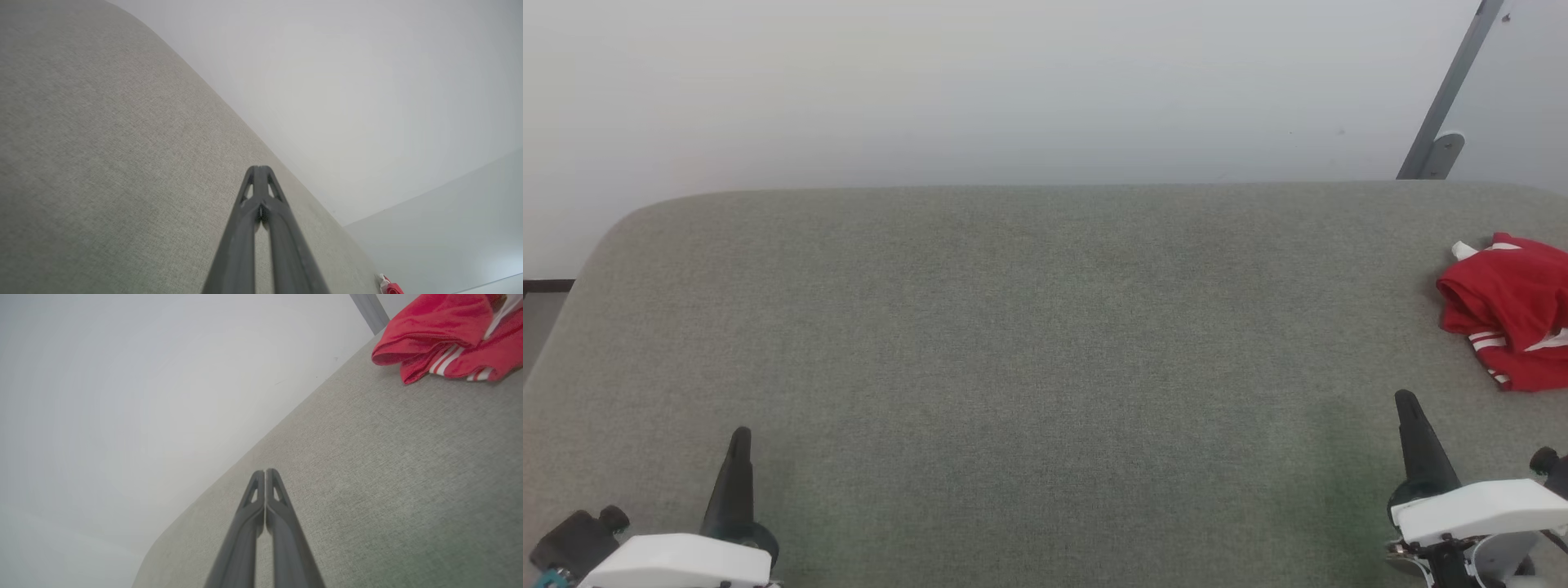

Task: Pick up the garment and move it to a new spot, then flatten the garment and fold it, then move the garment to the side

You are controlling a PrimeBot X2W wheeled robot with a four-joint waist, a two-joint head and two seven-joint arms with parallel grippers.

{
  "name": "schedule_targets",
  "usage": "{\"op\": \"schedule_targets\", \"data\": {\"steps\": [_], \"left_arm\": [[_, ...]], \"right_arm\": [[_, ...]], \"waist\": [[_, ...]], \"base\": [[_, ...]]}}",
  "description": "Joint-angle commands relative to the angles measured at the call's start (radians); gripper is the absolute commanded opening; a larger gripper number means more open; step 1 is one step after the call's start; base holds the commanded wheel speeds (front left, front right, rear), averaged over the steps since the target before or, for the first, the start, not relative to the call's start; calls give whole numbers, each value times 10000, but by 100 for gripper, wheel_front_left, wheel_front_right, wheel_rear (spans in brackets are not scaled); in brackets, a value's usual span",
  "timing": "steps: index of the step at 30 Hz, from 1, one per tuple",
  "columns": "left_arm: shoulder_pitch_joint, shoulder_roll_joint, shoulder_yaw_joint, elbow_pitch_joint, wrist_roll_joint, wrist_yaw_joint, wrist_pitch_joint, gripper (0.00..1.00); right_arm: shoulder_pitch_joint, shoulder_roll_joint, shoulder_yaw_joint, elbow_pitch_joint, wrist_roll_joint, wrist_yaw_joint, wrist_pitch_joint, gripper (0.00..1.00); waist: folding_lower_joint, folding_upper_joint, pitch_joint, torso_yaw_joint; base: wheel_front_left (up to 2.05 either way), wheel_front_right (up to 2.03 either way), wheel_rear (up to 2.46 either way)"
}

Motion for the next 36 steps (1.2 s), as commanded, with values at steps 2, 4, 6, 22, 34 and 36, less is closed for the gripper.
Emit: {"op": "schedule_targets", "data": {"steps": [2,4,6,22,34,36], "left_arm": [[-297,2,8,-65,-427,-19,112,0],[-342,-23,-1,-45,-604,-19,182,0],[-394,-52,-10,-27,-811,-20,241,0],[-667,-290,-78,111,-2283,-26,703,0],[-851,-422,-122,198,-3139,-31,990,0],[-873,-447,-129,214,-3296,-32,1025,0]], "right_arm": [[-237,12,-28,-148,445,-6,113,0],[-258,34,-36,-147,670,-6,178,0],[-279,53,-43,-146,889,-6,236,0],[-386,219,-97,-132,2523,-8,698,0],[-468,314,-130,-122,3512,-9,974,0],[-483,331,-134,-120,3685,-7,1026,0]], "waist": [[0,-1,0,2],[0,-1,-1,3],[0,-1,-1,5],[0,-1,-4,15],[0,-1,-6,22],[0,-1,-7,24]], "base": [[0,0,0],[0,0,0],[0,0,0],[0,0,0],[0,0,0],[0,0,0]]}}
